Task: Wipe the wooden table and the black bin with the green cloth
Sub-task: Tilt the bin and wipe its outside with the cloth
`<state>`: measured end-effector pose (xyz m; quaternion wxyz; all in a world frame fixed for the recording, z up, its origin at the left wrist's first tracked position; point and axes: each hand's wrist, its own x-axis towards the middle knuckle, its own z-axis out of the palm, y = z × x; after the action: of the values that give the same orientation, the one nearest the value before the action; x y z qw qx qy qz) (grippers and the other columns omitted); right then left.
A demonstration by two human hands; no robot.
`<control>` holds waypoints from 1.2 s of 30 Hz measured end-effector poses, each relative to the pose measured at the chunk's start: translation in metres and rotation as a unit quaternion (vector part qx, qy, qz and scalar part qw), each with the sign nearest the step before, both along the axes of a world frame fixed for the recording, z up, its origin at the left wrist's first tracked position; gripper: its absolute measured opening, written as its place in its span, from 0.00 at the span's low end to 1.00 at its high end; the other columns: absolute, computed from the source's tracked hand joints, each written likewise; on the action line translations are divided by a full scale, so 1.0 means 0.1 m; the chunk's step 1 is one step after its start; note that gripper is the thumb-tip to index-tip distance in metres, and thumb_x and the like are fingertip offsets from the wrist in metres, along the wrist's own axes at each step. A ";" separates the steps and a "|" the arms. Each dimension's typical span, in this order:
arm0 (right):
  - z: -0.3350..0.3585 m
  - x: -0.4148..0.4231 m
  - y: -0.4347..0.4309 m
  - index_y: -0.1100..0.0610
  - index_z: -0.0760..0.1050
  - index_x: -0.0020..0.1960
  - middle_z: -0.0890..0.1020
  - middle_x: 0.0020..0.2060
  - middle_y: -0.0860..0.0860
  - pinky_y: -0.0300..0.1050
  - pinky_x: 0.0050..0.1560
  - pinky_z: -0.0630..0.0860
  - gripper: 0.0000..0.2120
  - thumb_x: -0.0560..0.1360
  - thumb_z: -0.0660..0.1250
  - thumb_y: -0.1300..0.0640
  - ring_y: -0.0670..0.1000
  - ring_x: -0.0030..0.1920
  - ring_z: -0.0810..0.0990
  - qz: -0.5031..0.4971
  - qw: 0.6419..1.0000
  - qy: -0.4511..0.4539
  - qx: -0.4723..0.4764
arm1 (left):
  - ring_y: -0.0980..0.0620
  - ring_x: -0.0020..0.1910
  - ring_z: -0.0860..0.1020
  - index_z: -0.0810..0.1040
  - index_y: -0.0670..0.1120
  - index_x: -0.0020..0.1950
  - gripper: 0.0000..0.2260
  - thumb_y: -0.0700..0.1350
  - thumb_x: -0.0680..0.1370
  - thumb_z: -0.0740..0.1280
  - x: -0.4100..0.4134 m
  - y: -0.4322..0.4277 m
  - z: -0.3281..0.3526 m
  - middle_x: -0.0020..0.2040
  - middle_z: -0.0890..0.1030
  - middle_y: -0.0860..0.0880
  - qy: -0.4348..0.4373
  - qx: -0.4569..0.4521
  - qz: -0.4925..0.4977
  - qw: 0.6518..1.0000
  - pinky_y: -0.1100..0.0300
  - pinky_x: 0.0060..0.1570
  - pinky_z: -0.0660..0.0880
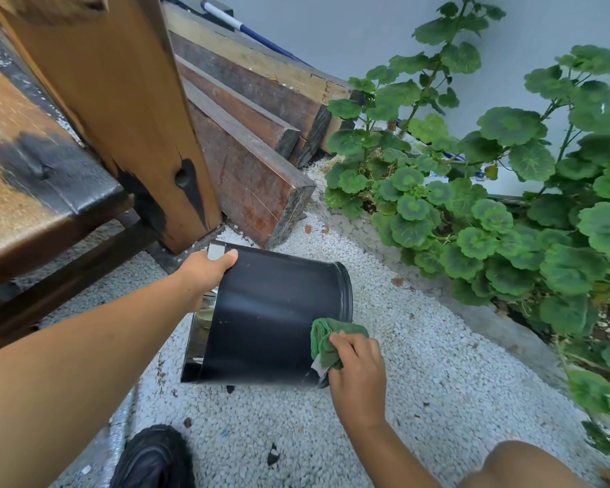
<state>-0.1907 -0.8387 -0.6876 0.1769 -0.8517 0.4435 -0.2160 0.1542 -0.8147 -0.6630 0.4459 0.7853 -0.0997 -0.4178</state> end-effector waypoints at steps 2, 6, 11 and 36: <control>-0.06 -0.05 0.13 0.55 0.81 0.59 0.79 0.52 0.46 0.52 0.51 0.80 0.31 0.58 0.76 0.72 0.50 0.53 0.73 0.006 1.000 0.000 0.008 | 0.41 0.58 0.80 0.73 0.41 0.68 0.54 0.76 0.52 0.70 -0.05 0.03 0.05 0.62 0.80 0.46 -0.028 0.018 0.019 0.999 0.43 0.60 0.76; -0.09 -0.04 0.26 0.54 0.81 0.60 0.79 0.52 0.46 0.55 0.55 0.78 0.31 0.58 0.77 0.70 0.50 0.54 0.73 0.004 1.000 0.005 0.023 | 0.40 0.53 0.82 0.79 0.41 0.59 0.48 0.77 0.53 0.72 0.09 0.11 -0.20 0.55 0.83 0.45 -0.030 -0.004 0.057 0.998 0.41 0.55 0.79; -0.06 -0.09 0.23 0.54 0.79 0.65 0.72 0.60 0.45 0.46 0.62 0.74 0.22 0.72 0.70 0.52 0.47 0.62 0.69 0.030 0.994 -0.023 0.100 | 0.47 0.41 0.74 0.77 0.42 0.42 0.31 0.70 0.61 0.69 -0.05 0.15 0.12 0.39 0.76 0.45 -0.013 -0.045 0.072 0.996 0.48 0.46 0.75; -0.14 0.08 -0.31 0.50 0.78 0.52 0.85 0.47 0.50 0.48 0.51 0.82 0.10 0.74 0.75 0.49 0.50 0.49 0.85 -0.119 0.865 -0.190 0.450 | 0.42 0.48 0.81 0.74 0.59 0.63 0.21 0.34 0.80 0.64 -0.28 1.01 0.75 0.54 0.83 0.39 0.052 0.125 -0.249 0.959 0.46 0.54 0.81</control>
<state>-0.1824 -0.8701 -0.7011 0.5944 -0.5632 0.5482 -0.1701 0.1257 -0.7138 -0.5881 0.2305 0.7627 -0.2153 -0.5646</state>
